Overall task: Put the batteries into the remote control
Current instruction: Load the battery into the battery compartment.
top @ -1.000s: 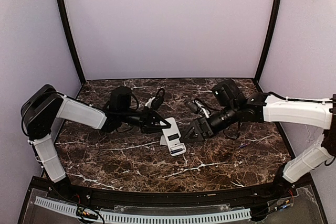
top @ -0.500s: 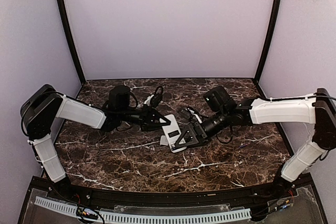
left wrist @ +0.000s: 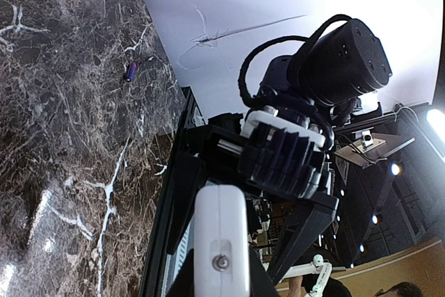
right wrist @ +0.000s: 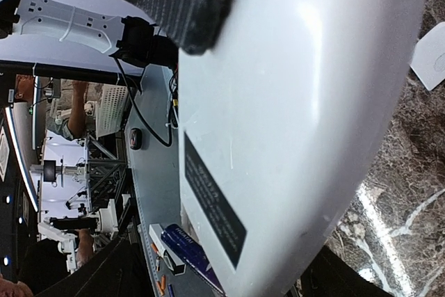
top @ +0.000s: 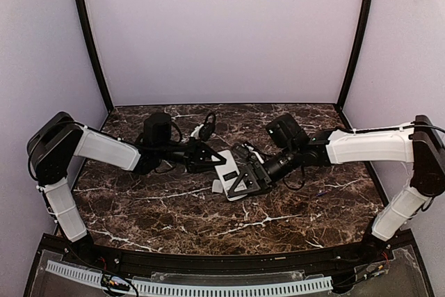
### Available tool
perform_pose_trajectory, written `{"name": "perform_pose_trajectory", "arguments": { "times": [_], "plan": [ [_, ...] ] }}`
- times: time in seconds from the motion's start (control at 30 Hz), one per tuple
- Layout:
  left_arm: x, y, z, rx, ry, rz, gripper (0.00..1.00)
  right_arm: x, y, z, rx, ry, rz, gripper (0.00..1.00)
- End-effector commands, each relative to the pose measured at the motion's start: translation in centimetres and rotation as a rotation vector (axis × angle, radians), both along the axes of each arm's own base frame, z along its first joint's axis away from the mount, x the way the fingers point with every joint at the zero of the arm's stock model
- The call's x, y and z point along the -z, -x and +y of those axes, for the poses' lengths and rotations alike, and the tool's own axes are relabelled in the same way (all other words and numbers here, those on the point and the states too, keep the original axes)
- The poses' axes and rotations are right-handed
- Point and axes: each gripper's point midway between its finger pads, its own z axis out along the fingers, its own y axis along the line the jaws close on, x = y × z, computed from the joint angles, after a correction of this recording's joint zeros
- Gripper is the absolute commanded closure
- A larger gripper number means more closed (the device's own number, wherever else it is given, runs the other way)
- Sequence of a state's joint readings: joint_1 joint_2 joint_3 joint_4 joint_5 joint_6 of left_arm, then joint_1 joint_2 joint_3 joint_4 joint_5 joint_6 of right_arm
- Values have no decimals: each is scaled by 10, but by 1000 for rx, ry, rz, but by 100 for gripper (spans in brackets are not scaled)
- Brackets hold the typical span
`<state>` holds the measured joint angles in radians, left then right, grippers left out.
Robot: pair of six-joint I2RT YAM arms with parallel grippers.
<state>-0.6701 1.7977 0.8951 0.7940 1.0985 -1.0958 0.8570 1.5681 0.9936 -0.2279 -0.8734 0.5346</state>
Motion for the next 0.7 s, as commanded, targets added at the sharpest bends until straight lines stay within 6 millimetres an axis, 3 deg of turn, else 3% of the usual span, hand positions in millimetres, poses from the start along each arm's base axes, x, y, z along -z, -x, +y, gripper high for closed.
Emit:
{"name": "perform_pose_trajectory", "arguments": {
  "times": [0.0,0.67],
  "plan": [
    [-17,-3,0,2,39,-44,100,-6,-2,10,-16,-17,-17,19],
    [-16,-3,0,3,39,-42,100,-2,0,13,-29,15,-32,28]
  ]
}}
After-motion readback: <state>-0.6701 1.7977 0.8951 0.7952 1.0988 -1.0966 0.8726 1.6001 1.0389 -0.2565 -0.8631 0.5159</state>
